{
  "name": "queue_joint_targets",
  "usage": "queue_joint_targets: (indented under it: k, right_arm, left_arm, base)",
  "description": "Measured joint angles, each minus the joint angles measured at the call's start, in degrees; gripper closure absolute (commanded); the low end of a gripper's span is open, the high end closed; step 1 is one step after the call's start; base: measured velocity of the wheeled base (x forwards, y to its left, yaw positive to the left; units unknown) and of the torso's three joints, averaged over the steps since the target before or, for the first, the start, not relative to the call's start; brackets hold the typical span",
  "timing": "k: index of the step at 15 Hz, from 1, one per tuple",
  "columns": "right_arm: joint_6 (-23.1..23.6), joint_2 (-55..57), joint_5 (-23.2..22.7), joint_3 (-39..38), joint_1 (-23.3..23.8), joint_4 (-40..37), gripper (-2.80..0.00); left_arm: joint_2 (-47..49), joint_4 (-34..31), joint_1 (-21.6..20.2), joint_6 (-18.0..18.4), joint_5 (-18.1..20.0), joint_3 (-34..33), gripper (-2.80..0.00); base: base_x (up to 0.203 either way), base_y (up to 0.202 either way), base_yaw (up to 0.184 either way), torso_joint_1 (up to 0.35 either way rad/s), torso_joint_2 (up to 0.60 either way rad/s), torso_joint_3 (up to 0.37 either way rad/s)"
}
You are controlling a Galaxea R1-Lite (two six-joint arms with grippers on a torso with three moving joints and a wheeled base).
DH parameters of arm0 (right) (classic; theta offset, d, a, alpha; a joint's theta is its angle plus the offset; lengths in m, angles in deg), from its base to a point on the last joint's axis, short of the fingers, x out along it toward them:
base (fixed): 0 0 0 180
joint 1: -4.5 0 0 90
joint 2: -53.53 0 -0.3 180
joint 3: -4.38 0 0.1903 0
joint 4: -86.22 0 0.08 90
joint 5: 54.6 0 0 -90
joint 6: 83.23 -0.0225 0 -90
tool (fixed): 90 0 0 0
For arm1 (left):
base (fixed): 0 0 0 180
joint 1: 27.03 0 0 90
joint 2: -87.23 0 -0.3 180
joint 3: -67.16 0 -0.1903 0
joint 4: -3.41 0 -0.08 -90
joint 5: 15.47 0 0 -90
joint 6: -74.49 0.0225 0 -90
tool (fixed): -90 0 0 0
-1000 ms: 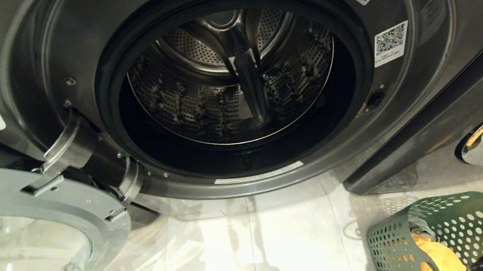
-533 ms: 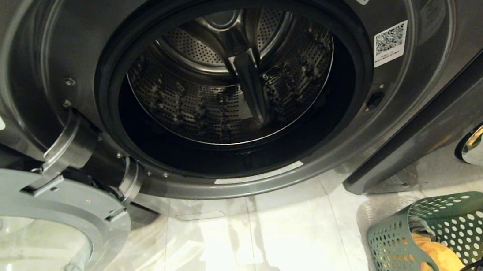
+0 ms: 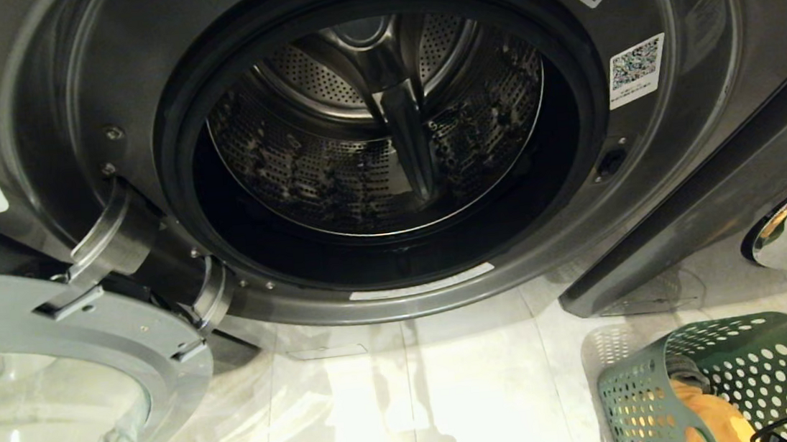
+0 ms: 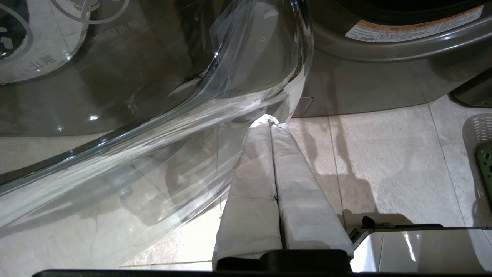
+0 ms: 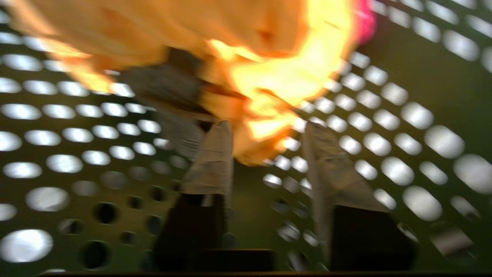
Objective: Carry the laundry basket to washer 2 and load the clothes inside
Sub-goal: Place the clothes into the washing machine
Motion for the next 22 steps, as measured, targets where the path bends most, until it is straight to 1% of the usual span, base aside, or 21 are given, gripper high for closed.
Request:
queue_joint_targets:
  k: [2,3,4,7,10,12,16,20,22]
  right_arm:
    - [2.4,1.97,-6.26,3.96,0.21,-0.05,-2.8]
    - [4.43,3.22,-8.21,5.64,0.06,-0.09,-2.8]
    - [6.77,4.81,-9.1,7.51,-0.17,0.02,-2.8]
    - [13.35,9.99,-9.69,13.67,-0.57,0.79,-2.8]
    - [19.38,16.17,-9.79,18.45,-0.9,6.41,-2.8]
    - [22.29,20.14,-10.21,23.06,-1.92,8.19,-2.8]
    - [24.25,28.34,-10.78,33.08,-3.8,8.85,-2.8]
    - [23.94,31.87,-10.74,34.81,-6.85,8.74,-2.8]
    - [23.64,32.44,-10.69,35.49,-7.32,8.14,-2.8]
  left_arm:
    - [0.0,0.0,0.0,0.0,-0.02,0.0,0.0]
    - [0.0,0.02,0.02,0.0,-0.02,0.0,0.0]
    - [0.0,0.01,0.02,0.0,-0.02,0.0,0.0]
    - [0.0,0.02,0.02,0.0,-0.02,0.0,0.0]
    - [0.0,0.02,0.02,0.0,-0.02,0.0,0.0]
    - [0.0,0.02,0.02,0.0,-0.02,0.0,0.0]
    - [0.0,0.02,0.02,0.0,-0.02,0.0,0.0]
    - [0.0,0.05,0.02,0.0,-0.02,0.0,0.0]
    - [0.0,0.05,0.02,0.0,-0.02,0.0,0.0]
  base:
    - [0.0,0.0,0.0,0.0,0.0,0.0]
    - [0.0,0.0,0.0,0.0,0.0,0.0]
    - [0.0,0.0,0.0,0.0,0.0,0.0]
    - [0.0,0.0,0.0,0.0,0.0,0.0]
    - [0.0,0.0,0.0,0.0,0.0,0.0]
    - [0.0,0.0,0.0,0.0,0.0,0.0]
    - [0.0,0.0,0.0,0.0,0.0,0.0]
    - [0.0,0.0,0.0,0.0,0.0,0.0]
    - [0.0,0.0,0.0,0.0,0.0,0.0]
